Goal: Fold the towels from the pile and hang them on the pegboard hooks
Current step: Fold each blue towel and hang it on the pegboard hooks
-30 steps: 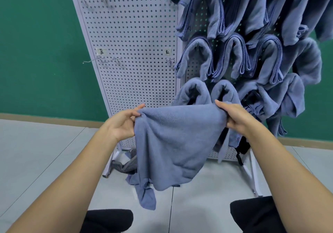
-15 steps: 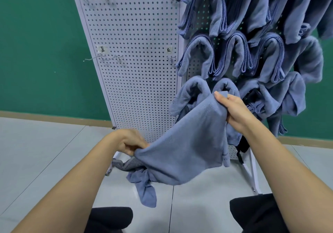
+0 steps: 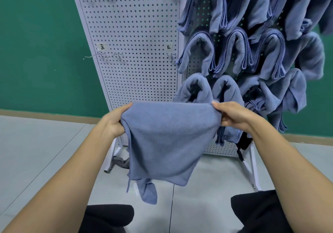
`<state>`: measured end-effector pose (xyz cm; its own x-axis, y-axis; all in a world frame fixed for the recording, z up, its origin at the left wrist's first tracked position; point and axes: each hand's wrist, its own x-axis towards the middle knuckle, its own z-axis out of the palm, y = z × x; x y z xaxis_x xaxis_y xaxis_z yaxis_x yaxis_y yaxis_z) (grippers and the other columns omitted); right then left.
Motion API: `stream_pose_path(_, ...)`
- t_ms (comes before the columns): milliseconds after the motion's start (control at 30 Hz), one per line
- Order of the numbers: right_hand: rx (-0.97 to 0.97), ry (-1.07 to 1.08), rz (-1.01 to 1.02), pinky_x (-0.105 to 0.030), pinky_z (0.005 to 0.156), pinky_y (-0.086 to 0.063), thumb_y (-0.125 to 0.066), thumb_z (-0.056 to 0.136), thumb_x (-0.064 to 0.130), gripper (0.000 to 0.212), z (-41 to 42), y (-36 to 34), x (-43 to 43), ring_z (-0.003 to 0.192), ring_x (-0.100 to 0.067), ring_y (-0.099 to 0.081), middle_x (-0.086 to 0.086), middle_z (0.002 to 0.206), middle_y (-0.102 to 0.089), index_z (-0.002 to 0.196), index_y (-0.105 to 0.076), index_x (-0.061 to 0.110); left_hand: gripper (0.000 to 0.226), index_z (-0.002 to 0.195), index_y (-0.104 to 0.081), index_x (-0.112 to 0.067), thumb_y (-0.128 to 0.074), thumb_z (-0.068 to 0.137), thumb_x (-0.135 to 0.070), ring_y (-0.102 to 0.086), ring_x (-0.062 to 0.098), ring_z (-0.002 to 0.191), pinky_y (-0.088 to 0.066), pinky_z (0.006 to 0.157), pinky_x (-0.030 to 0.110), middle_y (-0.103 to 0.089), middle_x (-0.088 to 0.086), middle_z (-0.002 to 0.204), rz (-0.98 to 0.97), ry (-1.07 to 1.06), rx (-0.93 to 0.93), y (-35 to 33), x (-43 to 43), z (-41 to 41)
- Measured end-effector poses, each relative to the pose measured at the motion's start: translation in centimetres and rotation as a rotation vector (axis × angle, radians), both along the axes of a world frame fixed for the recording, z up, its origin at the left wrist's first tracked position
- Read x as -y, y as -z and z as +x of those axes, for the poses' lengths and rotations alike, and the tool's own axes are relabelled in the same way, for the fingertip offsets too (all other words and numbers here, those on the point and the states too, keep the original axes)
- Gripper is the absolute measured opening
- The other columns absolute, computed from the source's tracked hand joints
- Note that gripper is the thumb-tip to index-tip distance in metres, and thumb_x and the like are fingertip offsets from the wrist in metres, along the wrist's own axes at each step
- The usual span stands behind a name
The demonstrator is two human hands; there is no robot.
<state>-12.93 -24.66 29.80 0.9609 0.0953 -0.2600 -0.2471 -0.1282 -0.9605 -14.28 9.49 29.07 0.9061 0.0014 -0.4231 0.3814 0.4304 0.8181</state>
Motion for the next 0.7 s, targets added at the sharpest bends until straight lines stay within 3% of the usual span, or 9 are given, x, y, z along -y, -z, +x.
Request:
stream_pose_path(67, 0.009, 0.049, -0.019, -0.028, 0.074, -0.056, -0.065, 0.089, 0.036, 0.038, 0.0, 0.1, -0.2, 0.087, -0.016, -0.061, -0.006, 0.092, -0.064, 0.109, -0.067, 0.004, 0.026, 0.080, -0.073, -0.010, -0.057, 0.094, -0.025, -0.070, 0.015, 0.063, -0.055, 0.066, 0.031, -0.072, 0.004, 0.083, -0.016, -0.023, 0.046, -0.4, 0.0, 0.0)
stream_pose_path(167, 0.033, 0.118, 0.230, -0.026, 0.078, -0.053, -0.065, 0.090, 0.023, 0.012, -0.1, -0.1, -0.6, 0.081, -0.011, -0.060, 0.001, 0.082, -0.066, 0.094, -0.068, 0.012, 0.047, 0.058, -0.074, -0.015, -0.050, 0.097, -0.025, -0.068, 0.011, 0.057, -0.052, 0.063, 0.029, -0.070, -0.002, 0.067, -0.008, -0.014, 0.131, -0.7, 0.0, -0.2)
stream_pose_path(233, 0.083, 0.140, 0.396, -0.027, 0.082, -0.052, -0.061, 0.092, 0.017, 0.007, 0.0, -0.2, -0.6, 0.081, -0.011, -0.060, 0.001, 0.083, -0.067, 0.093, -0.067, 0.013, 0.032, 0.073, -0.070, -0.015, -0.050, 0.097, -0.025, -0.067, 0.011, 0.064, -0.054, 0.063, 0.028, -0.068, -0.002, 0.068, -0.052, -0.028, 0.163, -0.9, -0.1, -0.4)
stream_pose_path(333, 0.146, 0.184, 0.383, -0.025, 0.079, -0.053, -0.060, 0.093, 0.016, 0.009, 0.3, 0.2, -0.4, 0.073, -0.007, -0.061, 0.005, 0.077, -0.070, 0.095, -0.069, 0.015, 0.015, 0.087, -0.061, -0.016, -0.053, 0.095, -0.026, -0.062, 0.015, 0.080, -0.050, 0.074, 0.030, -0.069, -0.002, 0.073, -0.078, -0.053, 0.150, -0.9, -0.4, -0.3)
stream_pose_path(400, 0.167, 0.224, 0.370, -0.022, 0.072, -0.055, -0.059, 0.093, 0.015, 0.009, 0.3, 0.4, -0.3, 0.067, -0.005, -0.061, 0.007, 0.070, -0.069, 0.095, -0.068, 0.015, 0.011, 0.091, -0.061, -0.015, -0.056, 0.094, -0.024, -0.061, 0.013, 0.083, -0.050, 0.073, 0.028, -0.070, -0.003, 0.080, -0.046, -0.051, 0.145, -0.7, -0.4, -0.2)
stream_pose_path(600, 0.231, 0.338, 0.392, -0.017, 0.064, -0.054, -0.060, 0.094, 0.015, 0.008, 0.8, 1.1, 0.5, 0.064, -0.002, -0.065, 0.008, 0.069, -0.071, 0.095, -0.068, 0.014, 0.011, 0.097, -0.062, -0.008, -0.065, 0.087, -0.010, -0.065, 0.014, 0.082, -0.057, 0.067, 0.025, -0.069, 0.005, 0.090, 0.064, -0.065, 0.167, -0.6, 0.1, -0.2)
stream_pose_path(700, 0.260, 0.341, 0.410, -0.015, 0.062, -0.051, -0.061, 0.092, 0.011, 0.009, 1.2, 1.5, 1.1, 0.066, -0.001, -0.064, 0.009, 0.073, -0.071, 0.094, -0.068, 0.016, 0.007, 0.090, -0.062, -0.007, -0.066, 0.085, -0.004, -0.066, 0.014, 0.077, -0.059, 0.069, 0.023, -0.069, 0.006, 0.085, 0.088, -0.058, 0.201, -0.7, 1.0, -0.3)
